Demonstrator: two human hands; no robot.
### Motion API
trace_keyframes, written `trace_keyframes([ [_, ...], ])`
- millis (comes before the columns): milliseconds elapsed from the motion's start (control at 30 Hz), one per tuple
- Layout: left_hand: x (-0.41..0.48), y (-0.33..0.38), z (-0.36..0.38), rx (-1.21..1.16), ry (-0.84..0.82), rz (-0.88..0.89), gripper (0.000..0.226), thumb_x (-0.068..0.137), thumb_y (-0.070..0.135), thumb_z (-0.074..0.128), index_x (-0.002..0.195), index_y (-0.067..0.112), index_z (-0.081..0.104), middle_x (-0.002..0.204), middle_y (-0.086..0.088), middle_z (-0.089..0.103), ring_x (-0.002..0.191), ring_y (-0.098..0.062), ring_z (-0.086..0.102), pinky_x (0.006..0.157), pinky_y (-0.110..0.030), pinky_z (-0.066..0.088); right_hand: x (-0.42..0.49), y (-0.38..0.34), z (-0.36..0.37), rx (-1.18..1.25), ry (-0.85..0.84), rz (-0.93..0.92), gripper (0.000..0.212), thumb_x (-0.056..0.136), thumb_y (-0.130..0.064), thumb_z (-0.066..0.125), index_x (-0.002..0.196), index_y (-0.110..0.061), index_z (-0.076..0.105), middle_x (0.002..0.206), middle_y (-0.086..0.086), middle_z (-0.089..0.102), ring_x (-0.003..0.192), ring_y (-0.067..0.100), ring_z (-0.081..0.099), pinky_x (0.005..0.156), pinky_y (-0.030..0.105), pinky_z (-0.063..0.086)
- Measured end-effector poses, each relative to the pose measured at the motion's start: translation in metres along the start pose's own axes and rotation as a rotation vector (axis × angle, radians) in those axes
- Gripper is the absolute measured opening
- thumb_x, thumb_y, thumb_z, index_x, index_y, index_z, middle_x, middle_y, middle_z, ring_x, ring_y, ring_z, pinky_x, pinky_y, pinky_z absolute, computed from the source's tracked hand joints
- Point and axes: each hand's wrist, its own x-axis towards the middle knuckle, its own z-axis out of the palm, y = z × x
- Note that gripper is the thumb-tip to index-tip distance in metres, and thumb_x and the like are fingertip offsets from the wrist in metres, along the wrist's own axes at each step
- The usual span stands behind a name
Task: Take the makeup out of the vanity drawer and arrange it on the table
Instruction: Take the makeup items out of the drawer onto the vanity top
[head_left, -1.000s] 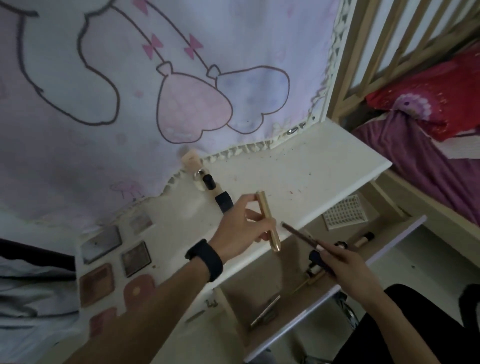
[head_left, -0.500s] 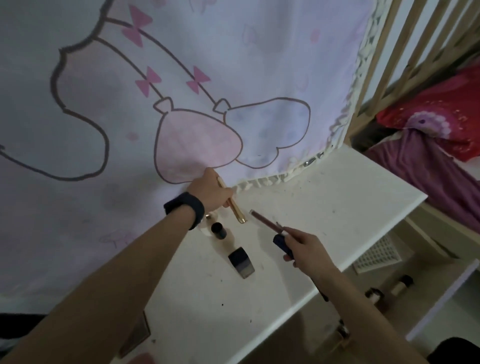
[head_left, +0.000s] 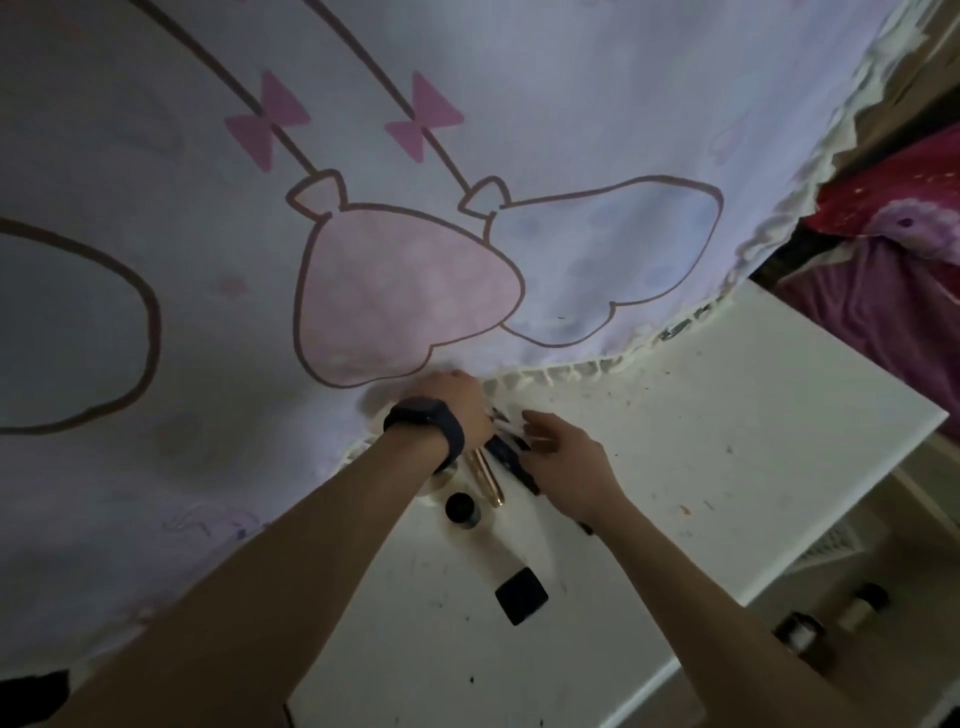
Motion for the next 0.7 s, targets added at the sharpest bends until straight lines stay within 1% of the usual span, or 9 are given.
trace_keyframes([
  [67, -0.001, -0.001, -0.002, 0.02, 0.013, 0.037, 0.023, 0.091, 0.03, 0.055, 0.078, 0.011, 0.061, 0.071, -0.005, 0.06, 0.061, -0.02, 0.055, 0.049, -0.027, 0.036, -0.001, 0.004, -0.003, -0.084, 0.015, -0.027, 0.047, 0.09, -0.024, 0.065, 0.136, -0.027, 0.059, 0.123, -0.005, 0.067, 0.111, 0.016, 0.062, 0.084, 0.017, 0.039],
  [133, -0.005, -0.002, -0.004, -0.03, 0.012, 0.056, 0.027, 0.091, 0.032, 0.055, 0.071, 0.015, 0.058, 0.07, -0.004, 0.06, 0.062, -0.02, 0.057, 0.051, -0.029, 0.042, -0.003, 0.007, -0.002, -0.147, 0.013, -0.065, 0.044, 0.09, -0.025, 0.066, 0.134, -0.024, 0.061, 0.122, -0.004, 0.068, 0.108, 0.016, 0.063, 0.082, 0.016, 0.038],
  [200, -0.014, -0.006, -0.008, -0.124, 0.06, 0.068, 0.026, 0.092, 0.036, 0.053, 0.078, 0.017, 0.063, 0.073, 0.0, 0.064, 0.065, -0.018, 0.061, 0.056, -0.032, 0.05, -0.003, 0.007, 0.001, -0.207, 0.013, -0.099, 0.041, 0.092, -0.024, 0.063, 0.133, -0.021, 0.062, 0.126, -0.001, 0.067, 0.108, 0.017, 0.062, 0.083, 0.016, 0.037],
  [333, -0.05, -0.023, -0.007, -0.333, 0.295, 0.059, 0.012, 0.096, 0.042, 0.053, 0.085, 0.036, 0.053, 0.069, 0.017, 0.059, 0.061, 0.0, 0.053, 0.048, -0.02, 0.032, -0.004, 0.002, 0.008, -0.282, 0.068, -0.16, 0.035, 0.096, -0.025, 0.059, 0.13, -0.021, 0.064, 0.132, 0.001, 0.061, 0.114, 0.02, 0.056, 0.087, 0.018, 0.036],
  [400, -0.073, -0.032, 0.004, -0.463, 0.45, 0.025, 0.009, 0.096, 0.042, 0.053, 0.088, 0.04, 0.052, 0.07, 0.022, 0.057, 0.061, 0.001, 0.055, 0.048, -0.018, 0.034, -0.007, -0.004, 0.012, -0.27, 0.076, -0.193, 0.033, 0.096, -0.027, 0.059, 0.129, -0.021, 0.065, 0.133, 0.002, 0.06, 0.115, 0.022, 0.055, 0.088, 0.02, 0.036],
  [467, -0.092, -0.041, 0.022, -0.582, 0.566, -0.036, 0.004, 0.095, 0.038, 0.054, 0.092, 0.04, 0.054, 0.079, 0.021, 0.061, 0.067, -0.002, 0.059, 0.052, -0.021, 0.042, -0.008, -0.013, 0.014, -0.241, 0.046, -0.226, 0.032, 0.096, -0.028, 0.06, 0.127, -0.023, 0.066, 0.13, 0.001, 0.062, 0.114, 0.02, 0.056, 0.087, 0.018, 0.035],
  [500, -0.098, -0.045, 0.032, -0.631, 0.59, -0.07, 0.007, 0.093, 0.034, 0.056, 0.093, 0.04, 0.054, 0.086, 0.019, 0.061, 0.07, -0.004, 0.059, 0.056, -0.022, 0.044, -0.007, -0.018, 0.013, -0.222, 0.032, -0.237, 0.031, 0.096, -0.027, 0.061, 0.127, -0.023, 0.066, 0.128, 0.001, 0.063, 0.113, 0.019, 0.057, 0.086, 0.017, 0.035],
  [600, -0.11, -0.057, 0.06, -0.69, 0.52, -0.162, 0.029, 0.083, 0.023, 0.063, 0.1, 0.043, 0.05, 0.104, 0.019, 0.055, 0.077, -0.009, 0.058, 0.06, -0.024, 0.04, -0.002, -0.036, 0.011, -0.197, -0.027, -0.266, 0.031, 0.096, -0.022, 0.06, 0.127, -0.024, 0.066, 0.124, -0.005, 0.067, 0.11, 0.014, 0.061, 0.082, 0.011, 0.037],
  [700, -0.113, -0.058, 0.075, -0.717, 0.346, -0.158, 0.045, 0.078, 0.028, 0.065, 0.109, 0.05, 0.04, 0.122, 0.015, 0.048, 0.098, -0.015, 0.058, 0.071, -0.032, 0.046, 0.007, -0.053, 0.013, -0.206, -0.081, -0.282, 0.032, 0.095, -0.014, 0.057, 0.125, -0.023, 0.066, 0.121, -0.007, 0.069, 0.104, 0.009, 0.063, 0.081, 0.003, 0.037],
])
